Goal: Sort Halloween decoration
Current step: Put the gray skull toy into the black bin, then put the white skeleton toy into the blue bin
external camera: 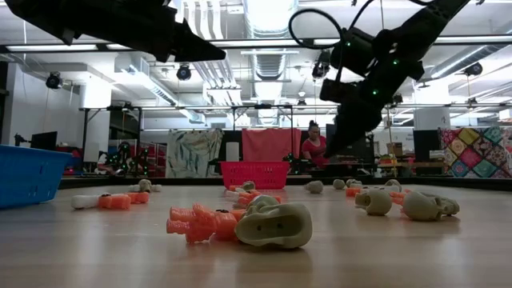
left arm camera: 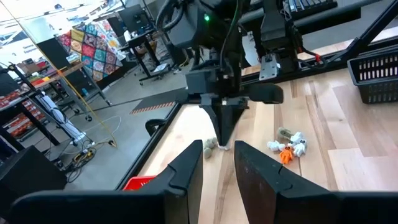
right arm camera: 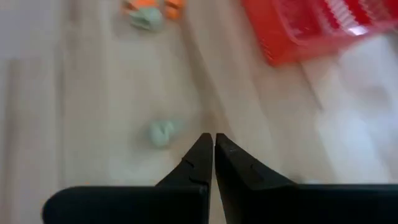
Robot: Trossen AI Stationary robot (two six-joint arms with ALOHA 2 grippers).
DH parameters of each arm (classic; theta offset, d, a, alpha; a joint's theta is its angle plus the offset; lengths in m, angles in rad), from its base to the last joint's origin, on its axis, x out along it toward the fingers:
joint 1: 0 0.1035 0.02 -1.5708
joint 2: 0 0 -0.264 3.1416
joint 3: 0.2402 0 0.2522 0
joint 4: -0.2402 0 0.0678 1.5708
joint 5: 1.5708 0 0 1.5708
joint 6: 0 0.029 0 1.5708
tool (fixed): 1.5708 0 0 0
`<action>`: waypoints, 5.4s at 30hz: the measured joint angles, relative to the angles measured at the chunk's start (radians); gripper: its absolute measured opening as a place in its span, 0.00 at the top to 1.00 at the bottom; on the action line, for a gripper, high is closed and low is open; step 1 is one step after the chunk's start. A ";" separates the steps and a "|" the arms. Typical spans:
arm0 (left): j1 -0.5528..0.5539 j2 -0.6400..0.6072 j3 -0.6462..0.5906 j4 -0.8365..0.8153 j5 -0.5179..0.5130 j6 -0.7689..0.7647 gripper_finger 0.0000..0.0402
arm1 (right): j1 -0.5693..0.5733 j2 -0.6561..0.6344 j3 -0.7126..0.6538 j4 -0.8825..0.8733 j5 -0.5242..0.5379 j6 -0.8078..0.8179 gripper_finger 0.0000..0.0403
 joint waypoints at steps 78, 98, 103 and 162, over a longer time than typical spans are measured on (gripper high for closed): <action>0.000 0.001 -0.001 0.082 0.008 -0.136 0.81 | 0.425 0.121 0.587 -0.962 -0.088 0.392 0.89; 0.000 0.001 -0.001 0.081 0.008 -0.136 0.81 | 0.937 0.121 0.565 -1.224 -0.188 1.161 0.98; 0.000 0.001 0.000 0.081 0.008 -0.136 0.81 | 0.957 0.121 0.507 -1.151 -0.144 1.204 0.98; -0.001 0.000 0.001 0.081 0.239 -0.369 0.81 | 0.923 0.102 0.422 -0.631 0.729 0.717 0.84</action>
